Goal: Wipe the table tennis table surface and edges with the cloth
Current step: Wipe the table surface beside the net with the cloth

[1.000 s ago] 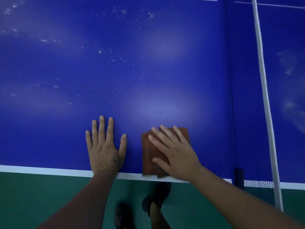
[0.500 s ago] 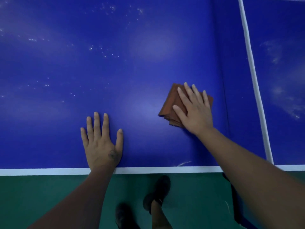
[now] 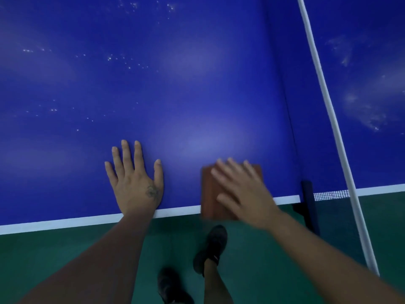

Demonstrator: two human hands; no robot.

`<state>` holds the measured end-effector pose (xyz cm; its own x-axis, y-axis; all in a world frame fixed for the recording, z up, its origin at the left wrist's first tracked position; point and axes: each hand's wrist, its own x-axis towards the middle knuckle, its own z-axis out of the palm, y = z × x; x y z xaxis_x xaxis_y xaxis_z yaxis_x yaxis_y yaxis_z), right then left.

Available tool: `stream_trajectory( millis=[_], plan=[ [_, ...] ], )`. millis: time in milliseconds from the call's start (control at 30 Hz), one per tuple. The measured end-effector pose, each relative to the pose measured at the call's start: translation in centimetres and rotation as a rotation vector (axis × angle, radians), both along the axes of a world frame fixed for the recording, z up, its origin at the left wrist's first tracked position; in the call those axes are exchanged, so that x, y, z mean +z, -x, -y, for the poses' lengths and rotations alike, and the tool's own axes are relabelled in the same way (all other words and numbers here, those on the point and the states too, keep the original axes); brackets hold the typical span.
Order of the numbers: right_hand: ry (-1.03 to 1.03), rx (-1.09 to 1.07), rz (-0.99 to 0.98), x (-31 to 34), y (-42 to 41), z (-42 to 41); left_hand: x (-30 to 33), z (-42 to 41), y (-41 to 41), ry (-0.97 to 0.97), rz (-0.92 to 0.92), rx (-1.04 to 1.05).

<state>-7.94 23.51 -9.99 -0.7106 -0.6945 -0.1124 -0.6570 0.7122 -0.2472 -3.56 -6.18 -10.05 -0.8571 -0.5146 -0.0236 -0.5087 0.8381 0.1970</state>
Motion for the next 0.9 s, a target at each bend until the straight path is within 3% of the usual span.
stream_trajectory(
  millis=[133, 233, 400, 567, 700, 767, 900],
  plan=[
    [-0.011, -0.519, 0.057, 0.3, 8.8, -1.4, -0.3, 0.0, 0.0, 0.010, -0.017, 0.001],
    [-0.083, -0.650, 0.012, -0.1, 11.5, 0.8, -0.5, 0.0, 0.1, 0.019, -0.026, 0.005],
    [-0.075, -0.440, -0.101, -0.4, 5.6, 6.4, -0.7, 0.1, 0.2, 0.023, -0.017, 0.006],
    [0.056, -0.030, -0.009, -0.6, -4.4, 9.3, -0.8, 0.3, 0.2, 0.017, -0.013, -0.004],
    [0.003, 0.198, -0.003, -0.3, -2.4, 5.6, -1.0, 0.3, 0.1, 0.032, -0.035, -0.007],
    [-0.041, 0.132, -0.041, -0.1, 1.3, 3.1, -1.1, 0.3, 0.2, 0.041, -0.037, 0.001],
    [-0.082, -0.326, -0.031, -0.1, 9.6, -0.1, -1.4, 0.4, 0.2, 0.064, -0.045, 0.000]
  ],
)
